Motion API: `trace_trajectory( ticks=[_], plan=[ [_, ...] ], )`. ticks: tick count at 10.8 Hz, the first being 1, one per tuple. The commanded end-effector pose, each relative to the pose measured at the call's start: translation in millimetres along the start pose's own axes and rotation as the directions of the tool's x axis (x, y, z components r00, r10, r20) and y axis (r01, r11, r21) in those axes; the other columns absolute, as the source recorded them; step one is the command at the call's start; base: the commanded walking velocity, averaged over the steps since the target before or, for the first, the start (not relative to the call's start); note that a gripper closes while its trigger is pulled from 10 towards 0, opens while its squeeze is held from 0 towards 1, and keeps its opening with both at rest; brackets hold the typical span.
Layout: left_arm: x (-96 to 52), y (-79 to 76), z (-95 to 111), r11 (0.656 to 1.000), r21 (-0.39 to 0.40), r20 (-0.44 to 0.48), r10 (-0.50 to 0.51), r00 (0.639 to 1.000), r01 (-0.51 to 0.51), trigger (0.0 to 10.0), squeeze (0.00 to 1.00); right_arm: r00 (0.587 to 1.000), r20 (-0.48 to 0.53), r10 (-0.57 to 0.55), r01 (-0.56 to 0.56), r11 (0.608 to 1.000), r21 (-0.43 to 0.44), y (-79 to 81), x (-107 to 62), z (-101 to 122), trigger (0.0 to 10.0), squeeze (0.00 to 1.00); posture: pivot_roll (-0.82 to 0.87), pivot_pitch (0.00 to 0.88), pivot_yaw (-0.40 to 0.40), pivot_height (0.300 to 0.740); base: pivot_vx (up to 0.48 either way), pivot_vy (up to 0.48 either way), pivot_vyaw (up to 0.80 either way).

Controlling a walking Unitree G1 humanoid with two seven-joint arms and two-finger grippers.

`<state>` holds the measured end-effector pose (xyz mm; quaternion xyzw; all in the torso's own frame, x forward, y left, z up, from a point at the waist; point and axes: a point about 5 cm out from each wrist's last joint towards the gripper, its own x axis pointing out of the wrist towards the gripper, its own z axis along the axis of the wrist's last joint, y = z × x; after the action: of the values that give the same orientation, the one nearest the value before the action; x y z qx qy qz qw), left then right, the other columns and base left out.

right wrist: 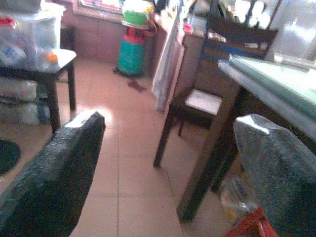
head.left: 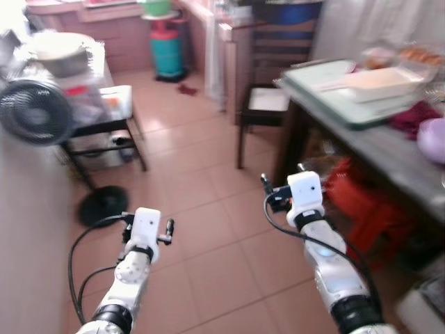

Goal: Setting the table

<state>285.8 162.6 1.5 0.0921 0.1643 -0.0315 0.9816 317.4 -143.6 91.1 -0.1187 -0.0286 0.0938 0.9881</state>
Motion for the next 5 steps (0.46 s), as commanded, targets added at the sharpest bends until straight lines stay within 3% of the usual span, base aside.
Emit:
trace_trajectory(
  ticks=[1,2,3,4,5],
  plan=[
    [-2.6,-9.2,-11.0,0.999,-0.002,-0.069,-0.047,0.996,0.047,10.0,0.00,0.999,-0.047,-0.005,0.005,1.000,-0.004,-4.8,-3.1,-11.9,10.0,0.00,-0.07,0.004,0.047,0.740,0.000,0.000,0.00],
    [-8.4,-18.4,-26.8,0.994,0.008,-0.161,-0.109,0.981,0.112,10.0,0.00,0.984,-0.179,-0.008,0.014,0.999,0.037,-4.7,-7.9,-37.2,10.0,0.00,-0.07,0.000,0.038,0.740,0.000,0.000,0.00],
    [-14.8,-24.0,-40.3,0.986,0.055,-0.236,-0.137,0.962,0.154,10.0,0.00,0.944,-0.329,-0.026,0.064,0.992,0.105,-4.4,-19.2,-64.7,10.0,0.00,-0.07,0.000,0.037,0.740,0.000,0.000,0.00],
    [-20.1,-25.8,-50.8,0.984,0.040,-0.299,-0.154,0.942,0.174,10.0,0.00,0.902,-0.430,-0.028,0.112,0.979,0.170,-2.7,-32.0,-84.4,10.0,0.00,-0.07,0.000,0.039,0.740,0.000,0.000,0.00],
    [-25.2,-25.4,-60.6,0.979,0.041,-0.362,-0.170,0.917,0.198,10.0,0.00,0.810,-0.584,-0.042,0.170,0.972,0.165,-1.2,-56.6,-112.8,10.0,0.00,-0.09,0.000,0.051,0.740,0.000,0.000,0.00]
  ],
)
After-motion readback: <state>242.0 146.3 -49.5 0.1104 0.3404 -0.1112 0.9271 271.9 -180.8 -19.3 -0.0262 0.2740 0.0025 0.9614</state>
